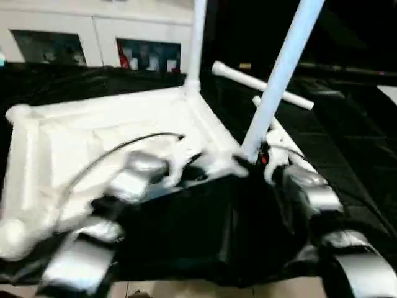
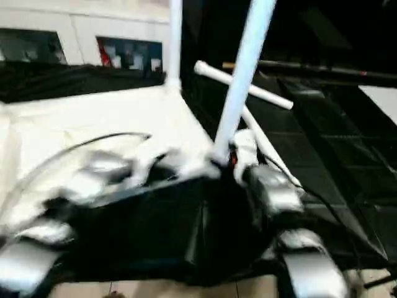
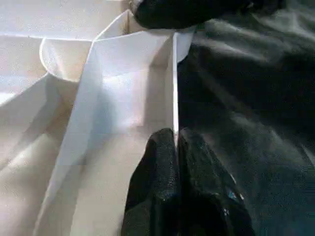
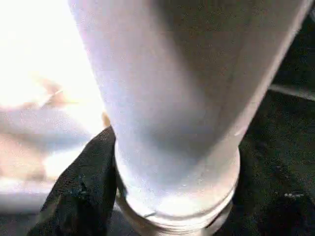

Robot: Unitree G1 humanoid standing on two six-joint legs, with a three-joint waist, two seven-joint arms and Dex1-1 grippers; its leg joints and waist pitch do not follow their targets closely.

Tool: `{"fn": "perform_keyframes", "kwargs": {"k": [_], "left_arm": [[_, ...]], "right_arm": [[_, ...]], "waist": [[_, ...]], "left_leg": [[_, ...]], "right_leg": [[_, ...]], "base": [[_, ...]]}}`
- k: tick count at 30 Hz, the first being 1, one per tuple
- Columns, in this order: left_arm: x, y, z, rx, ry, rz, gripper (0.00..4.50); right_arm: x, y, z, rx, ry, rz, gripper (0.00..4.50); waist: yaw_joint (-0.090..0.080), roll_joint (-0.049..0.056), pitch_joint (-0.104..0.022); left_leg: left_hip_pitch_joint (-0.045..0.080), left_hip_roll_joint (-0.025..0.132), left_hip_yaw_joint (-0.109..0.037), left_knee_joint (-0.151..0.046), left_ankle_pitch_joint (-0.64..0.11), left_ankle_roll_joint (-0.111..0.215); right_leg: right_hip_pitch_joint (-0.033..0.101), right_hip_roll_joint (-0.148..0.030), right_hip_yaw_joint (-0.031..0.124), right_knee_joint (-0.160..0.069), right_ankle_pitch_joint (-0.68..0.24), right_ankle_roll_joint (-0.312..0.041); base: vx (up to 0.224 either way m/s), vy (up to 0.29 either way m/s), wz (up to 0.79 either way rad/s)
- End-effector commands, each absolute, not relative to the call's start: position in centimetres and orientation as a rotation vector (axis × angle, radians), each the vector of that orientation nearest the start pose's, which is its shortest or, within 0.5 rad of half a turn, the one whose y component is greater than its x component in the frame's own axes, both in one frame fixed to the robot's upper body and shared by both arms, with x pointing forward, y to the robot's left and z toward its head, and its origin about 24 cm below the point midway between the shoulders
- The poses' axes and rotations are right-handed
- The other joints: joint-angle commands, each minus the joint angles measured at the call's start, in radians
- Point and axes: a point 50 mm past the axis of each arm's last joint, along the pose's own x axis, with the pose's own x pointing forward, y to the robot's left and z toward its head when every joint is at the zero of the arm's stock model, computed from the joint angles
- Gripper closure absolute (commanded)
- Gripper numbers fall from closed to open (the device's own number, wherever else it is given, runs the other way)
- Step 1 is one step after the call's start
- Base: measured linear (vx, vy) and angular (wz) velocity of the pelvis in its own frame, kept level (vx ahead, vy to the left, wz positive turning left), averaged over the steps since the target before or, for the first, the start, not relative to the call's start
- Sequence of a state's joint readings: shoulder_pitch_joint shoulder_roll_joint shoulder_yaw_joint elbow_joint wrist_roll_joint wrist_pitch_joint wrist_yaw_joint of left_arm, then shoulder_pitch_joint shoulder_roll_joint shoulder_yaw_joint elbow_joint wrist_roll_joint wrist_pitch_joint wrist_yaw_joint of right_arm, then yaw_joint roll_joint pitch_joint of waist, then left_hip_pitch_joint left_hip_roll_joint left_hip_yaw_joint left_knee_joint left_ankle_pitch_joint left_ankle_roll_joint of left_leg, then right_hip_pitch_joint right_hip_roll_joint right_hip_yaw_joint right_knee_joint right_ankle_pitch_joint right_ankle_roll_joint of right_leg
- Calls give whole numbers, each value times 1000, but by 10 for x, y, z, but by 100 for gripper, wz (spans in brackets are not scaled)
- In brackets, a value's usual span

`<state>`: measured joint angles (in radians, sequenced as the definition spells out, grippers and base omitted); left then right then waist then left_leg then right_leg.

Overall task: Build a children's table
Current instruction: Rotate leg to tighten

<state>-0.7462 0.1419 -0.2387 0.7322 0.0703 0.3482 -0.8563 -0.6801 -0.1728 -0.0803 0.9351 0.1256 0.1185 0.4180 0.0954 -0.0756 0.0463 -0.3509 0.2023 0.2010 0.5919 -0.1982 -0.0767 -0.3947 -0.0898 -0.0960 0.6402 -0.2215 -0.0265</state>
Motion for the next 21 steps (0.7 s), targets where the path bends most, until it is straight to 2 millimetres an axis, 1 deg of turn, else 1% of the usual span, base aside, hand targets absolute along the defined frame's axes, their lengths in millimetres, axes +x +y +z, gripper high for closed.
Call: {"fn": "perform_keyframes", "kwargs": {"k": [1,2,3,4,5,7,8,9,10,11,12,13,14,16,17,21], "left_arm": [[355,80,57,200,493,-865,450],[356,75,57,197,487,-856,450],[357,73,58,196,484,-852,450],[357,71,58,197,481,-850,450],[356,66,58,243,463,-873,450],[356,62,58,290,445,-898,450],[356,61,58,303,432,-910,450],[356,61,58,303,433,-910,450],[355,62,57,302,442,-908,450],[355,62,57,302,442,-908,450],[355,63,56,302,447,-910,450],[355,63,56,302,447,-910,450],[355,63,57,303,442,-915,450],[356,64,58,311,424,-919,450],[357,65,58,314,417,-917,450],[363,66,61,344,372,-861,450]], "right_arm": [[346,-159,1,123,507,240,175],[347,-154,0,143,511,216,175],[348,-151,0,152,512,207,175],[348,-149,0,157,513,202,175],[350,-140,1,150,509,210,175],[353,-130,5,144,490,227,175],[354,-126,7,146,476,245,140],[354,-126,7,145,475,246,119],[355,-126,8,134,465,262,105],[355,-126,8,134,465,262,103],[357,-127,12,157,446,262,96],[357,-127,12,158,446,262,84],[359,-129,15,143,427,266,71],[361,-133,21,84,384,291,71],[362,-134,23,74,370,303,71],[363,-143,33,28,312,334,71]], "waist": [[-1,-4,-56],[-1,0,-59],[0,0,-58],[0,-1,-59],[1,2,-59],[-1,0,-56],[-1,0,-54],[-1,1,-54],[0,-1,-54],[-1,-1,-53],[-3,-4,-52],[-4,-3,-51],[-6,-3,-51],[-8,-6,-50],[-7,-6,-50],[-5,-9,-53]], "left_leg": [[6,38,-19,-67,-90,14],[2,36,-19,-65,-72,22],[3,36,-19,-65,-70,27],[1,34,-18,-64,-66,38],[0,34,-18,-64,-65,47],[1,34,-17,-65,-81,46],[1,35,-18,-67,-96,43],[3,36,-18,-67,-119,37],[3,36,-19,-68,-126,34],[2,37,-19,-68,-128,34],[-2,36,-21,-70,-132,33],[1,37,-21,-70,-146,32],[0,37,-21,-70,-149,31],[-2,37,-21,-70,-151,30],[-1,35,-21,-70,-150,32],[-3,36,-21,-67,-133,43]], "right_leg": [[47,-73,67,-85,-135,-185],[51,-71,66,-80,-83,-192],[50,-72,66,-79,-69,-195],[52,-70,65,-78,-50,-197],[52,-71,65,-78,-43,-199],[51,-72,64,-84,-74,-194],[50,-73,64,-88,-97,-190],[50,-74,64,-91,-134,-180],[50,-75,64,-92,-150,-174],[49,-74,64,-92,-155,-172],[51,-75,64,-94,-171,-165],[47,-76,63,-97,-198,-160],[48,-76,63,-98,-207,-157],[46,-76,63,-101,-235,-147],[45,-75,62,-103,-242,-144],[48,-73,64,-98,-205,-138]], "base": [[0,0,0],[0,0,0],[0,0,0],[0,0,0],[0,0,0],[0,0,0],[0,0,0],[0,0,0],[0,0,0],[0,0,0],[0,0,0],[0,0,0],[0,0,0],[0,0,0],[0,0,0],[0,0,0]]}}
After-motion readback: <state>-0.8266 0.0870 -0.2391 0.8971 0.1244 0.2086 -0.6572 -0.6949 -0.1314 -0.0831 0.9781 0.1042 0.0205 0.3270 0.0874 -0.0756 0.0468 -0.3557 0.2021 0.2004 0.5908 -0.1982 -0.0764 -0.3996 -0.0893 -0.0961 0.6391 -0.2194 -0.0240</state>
